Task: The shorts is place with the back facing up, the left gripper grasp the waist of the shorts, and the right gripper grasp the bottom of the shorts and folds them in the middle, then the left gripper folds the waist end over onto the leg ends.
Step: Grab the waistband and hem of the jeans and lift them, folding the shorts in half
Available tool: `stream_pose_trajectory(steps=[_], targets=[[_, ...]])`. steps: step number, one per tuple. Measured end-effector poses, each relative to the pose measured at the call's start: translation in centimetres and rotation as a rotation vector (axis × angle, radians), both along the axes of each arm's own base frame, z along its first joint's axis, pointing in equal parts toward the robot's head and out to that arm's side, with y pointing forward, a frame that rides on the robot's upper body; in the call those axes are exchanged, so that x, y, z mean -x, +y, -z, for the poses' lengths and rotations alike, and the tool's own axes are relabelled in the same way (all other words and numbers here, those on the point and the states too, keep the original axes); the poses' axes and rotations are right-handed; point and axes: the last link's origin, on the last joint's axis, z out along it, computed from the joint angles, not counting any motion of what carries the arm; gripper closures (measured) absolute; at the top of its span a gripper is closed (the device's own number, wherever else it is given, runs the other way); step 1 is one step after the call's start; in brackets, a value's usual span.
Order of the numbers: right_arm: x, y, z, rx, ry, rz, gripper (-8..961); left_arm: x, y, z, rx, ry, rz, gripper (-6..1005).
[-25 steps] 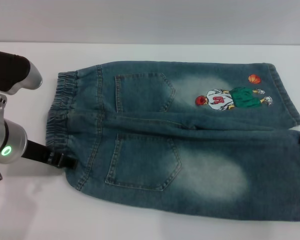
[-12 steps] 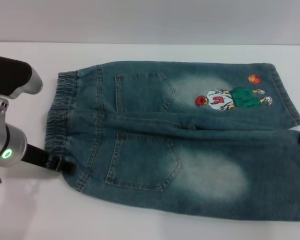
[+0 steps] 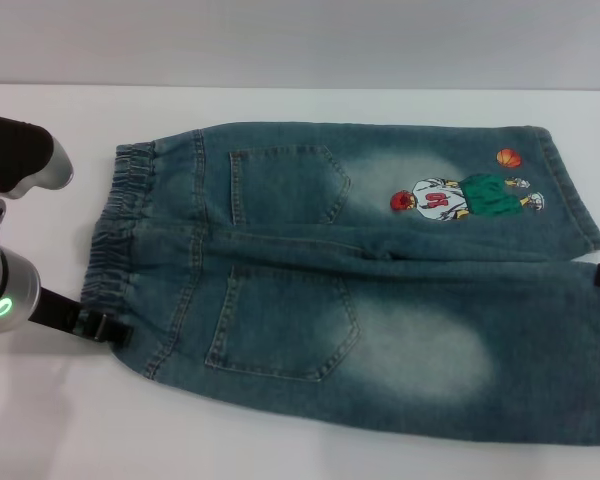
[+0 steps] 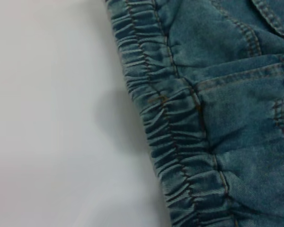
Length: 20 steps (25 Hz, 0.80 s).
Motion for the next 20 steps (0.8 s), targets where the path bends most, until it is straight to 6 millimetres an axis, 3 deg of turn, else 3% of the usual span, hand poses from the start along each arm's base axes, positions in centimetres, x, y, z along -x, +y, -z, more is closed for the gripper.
stream_pose_trajectory(steps=[20], targets=[[0.1, 0.1, 0.0, 0.001, 0.000, -0.005, 349, -1.1, 0.0, 0.5, 0.036, -0.030, 0.016, 316]])
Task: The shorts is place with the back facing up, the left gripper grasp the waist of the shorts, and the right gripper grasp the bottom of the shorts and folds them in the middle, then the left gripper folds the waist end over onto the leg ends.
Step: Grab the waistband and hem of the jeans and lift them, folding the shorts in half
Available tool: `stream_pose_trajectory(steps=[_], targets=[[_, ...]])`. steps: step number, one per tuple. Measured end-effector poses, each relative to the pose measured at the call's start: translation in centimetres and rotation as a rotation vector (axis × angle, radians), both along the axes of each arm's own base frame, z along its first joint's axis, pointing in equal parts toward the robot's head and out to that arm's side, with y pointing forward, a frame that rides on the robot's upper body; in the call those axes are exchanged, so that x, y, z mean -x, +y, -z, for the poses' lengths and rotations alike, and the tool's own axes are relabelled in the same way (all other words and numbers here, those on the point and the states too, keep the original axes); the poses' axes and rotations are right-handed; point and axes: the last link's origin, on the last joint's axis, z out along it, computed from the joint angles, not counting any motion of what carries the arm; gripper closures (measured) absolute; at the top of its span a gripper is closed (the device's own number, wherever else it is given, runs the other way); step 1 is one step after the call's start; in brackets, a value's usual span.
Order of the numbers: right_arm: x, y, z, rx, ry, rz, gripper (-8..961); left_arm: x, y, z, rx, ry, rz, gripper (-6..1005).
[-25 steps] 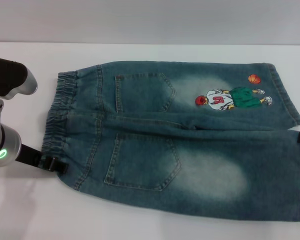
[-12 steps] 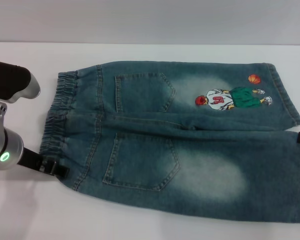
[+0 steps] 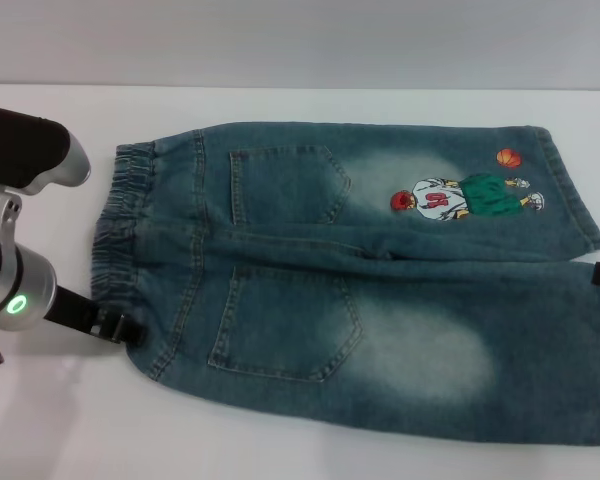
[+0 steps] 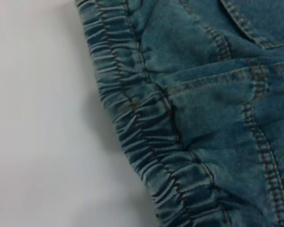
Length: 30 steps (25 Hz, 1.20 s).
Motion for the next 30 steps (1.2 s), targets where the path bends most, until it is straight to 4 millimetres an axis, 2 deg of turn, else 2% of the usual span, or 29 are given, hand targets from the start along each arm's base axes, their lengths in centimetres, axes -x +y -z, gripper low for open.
stream_pose_trajectory(steps=[8, 12, 22, 30], targets=[[0.0, 0.0, 0.0, -0.001, 0.000, -0.001, 349, -0.2, 0.1, 0.0, 0.009, -0.003, 0.004, 337], [0.1, 0.1, 0.1, 0.002, -0.002, -0.004, 350, -0.7, 0.1, -0.7, -0.023, -0.005, 0.031, 524], [0.1, 0.1, 0.3, 0.010, -0.003, -0.006, 350, -1.1, 0.1, -0.9, -0.023, -0.003, 0.057, 638], [-1.0, -0.7, 0.3, 0.052, -0.036, 0.037, 349, -2.0, 0.1, -1.5, -0.044, -0.010, 0.091, 671]])
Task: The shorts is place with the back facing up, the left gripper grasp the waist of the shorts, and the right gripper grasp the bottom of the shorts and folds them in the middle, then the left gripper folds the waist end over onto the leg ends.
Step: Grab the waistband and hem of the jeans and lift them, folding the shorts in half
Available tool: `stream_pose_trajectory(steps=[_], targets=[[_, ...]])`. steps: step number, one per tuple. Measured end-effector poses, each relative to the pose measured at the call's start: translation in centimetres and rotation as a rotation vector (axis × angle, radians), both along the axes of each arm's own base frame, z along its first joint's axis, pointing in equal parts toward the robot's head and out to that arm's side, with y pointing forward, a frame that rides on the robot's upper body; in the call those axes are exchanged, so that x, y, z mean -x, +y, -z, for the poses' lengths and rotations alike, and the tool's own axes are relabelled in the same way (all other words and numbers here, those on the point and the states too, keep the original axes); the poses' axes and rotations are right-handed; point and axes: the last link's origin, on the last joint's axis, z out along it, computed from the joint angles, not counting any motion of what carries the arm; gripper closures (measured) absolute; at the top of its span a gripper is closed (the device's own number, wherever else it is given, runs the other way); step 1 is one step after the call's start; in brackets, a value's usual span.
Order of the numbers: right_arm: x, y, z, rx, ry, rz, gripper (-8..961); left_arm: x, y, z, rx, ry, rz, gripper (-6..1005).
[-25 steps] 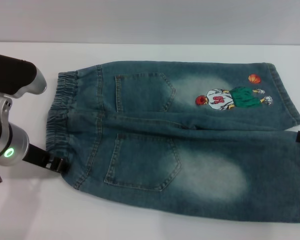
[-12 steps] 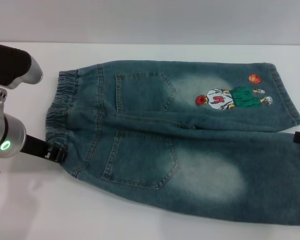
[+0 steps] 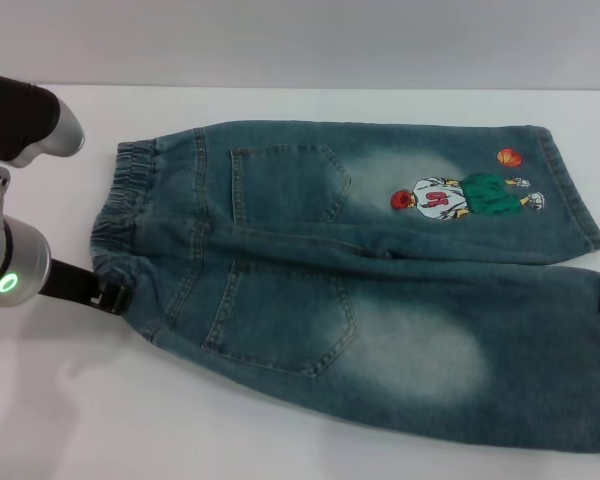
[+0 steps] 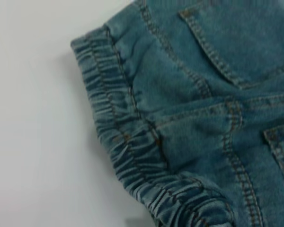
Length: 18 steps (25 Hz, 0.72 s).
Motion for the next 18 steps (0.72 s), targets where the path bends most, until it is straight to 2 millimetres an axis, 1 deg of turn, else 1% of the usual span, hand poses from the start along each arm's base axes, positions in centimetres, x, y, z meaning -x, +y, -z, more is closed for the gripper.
stream_pose_trajectory(steps=[9, 18], targets=[[-0.5, -0.9, 0.6, 0.067, 0.000, 0.034, 350, -0.6, 0.2, -0.3, -0.007, 0.001, 0.021, 725], [-0.9, -2.0, 0.9, 0.158, -0.015, 0.083, 350, -1.0, 0.5, -0.4, -0.004, 0.005, 0.039, 823]])
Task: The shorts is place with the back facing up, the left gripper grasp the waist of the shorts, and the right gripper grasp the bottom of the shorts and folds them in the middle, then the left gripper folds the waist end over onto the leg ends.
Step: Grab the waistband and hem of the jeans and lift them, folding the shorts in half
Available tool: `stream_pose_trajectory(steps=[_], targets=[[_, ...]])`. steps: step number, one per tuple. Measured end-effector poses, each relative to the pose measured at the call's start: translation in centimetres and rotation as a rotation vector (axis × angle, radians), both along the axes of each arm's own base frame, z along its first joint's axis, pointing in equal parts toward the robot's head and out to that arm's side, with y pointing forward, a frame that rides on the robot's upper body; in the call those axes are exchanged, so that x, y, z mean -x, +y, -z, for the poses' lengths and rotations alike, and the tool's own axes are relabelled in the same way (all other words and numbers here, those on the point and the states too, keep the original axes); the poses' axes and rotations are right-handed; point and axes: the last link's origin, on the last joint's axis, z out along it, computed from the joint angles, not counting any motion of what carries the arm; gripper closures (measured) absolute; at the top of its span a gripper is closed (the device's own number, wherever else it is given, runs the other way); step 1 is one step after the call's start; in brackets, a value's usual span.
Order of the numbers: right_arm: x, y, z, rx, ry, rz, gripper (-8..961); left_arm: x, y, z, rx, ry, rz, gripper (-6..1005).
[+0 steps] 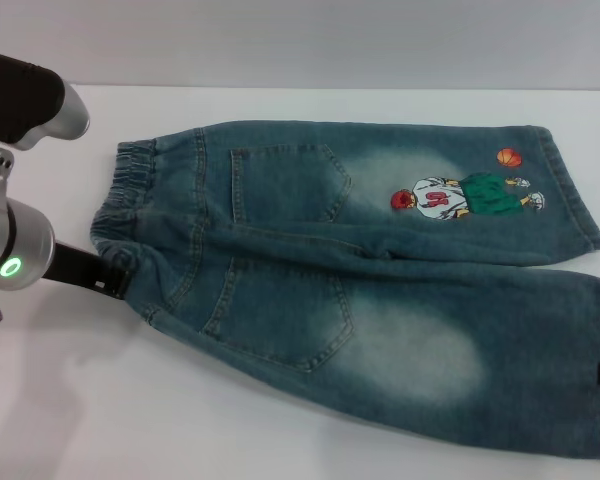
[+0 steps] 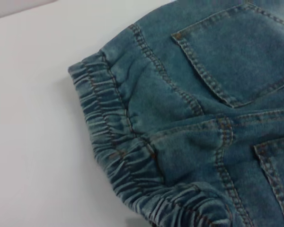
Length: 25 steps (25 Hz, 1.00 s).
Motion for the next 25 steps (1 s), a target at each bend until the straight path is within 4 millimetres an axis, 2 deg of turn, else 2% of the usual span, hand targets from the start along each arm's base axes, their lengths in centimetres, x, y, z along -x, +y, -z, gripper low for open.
stream_pose_trajectory(steps=[14, 25], targets=[[-1.3, -0.8, 0.0, 0.047, -0.068, 0.059, 350, -0.3, 0.4, 0.3, 0.011, 0.004, 0.008, 898], [-1.0, -0.5, 1.1, 0.060, -0.059, 0.046, 349, -0.3, 0.5, 0.5, 0.019, 0.005, 0.007, 935]])
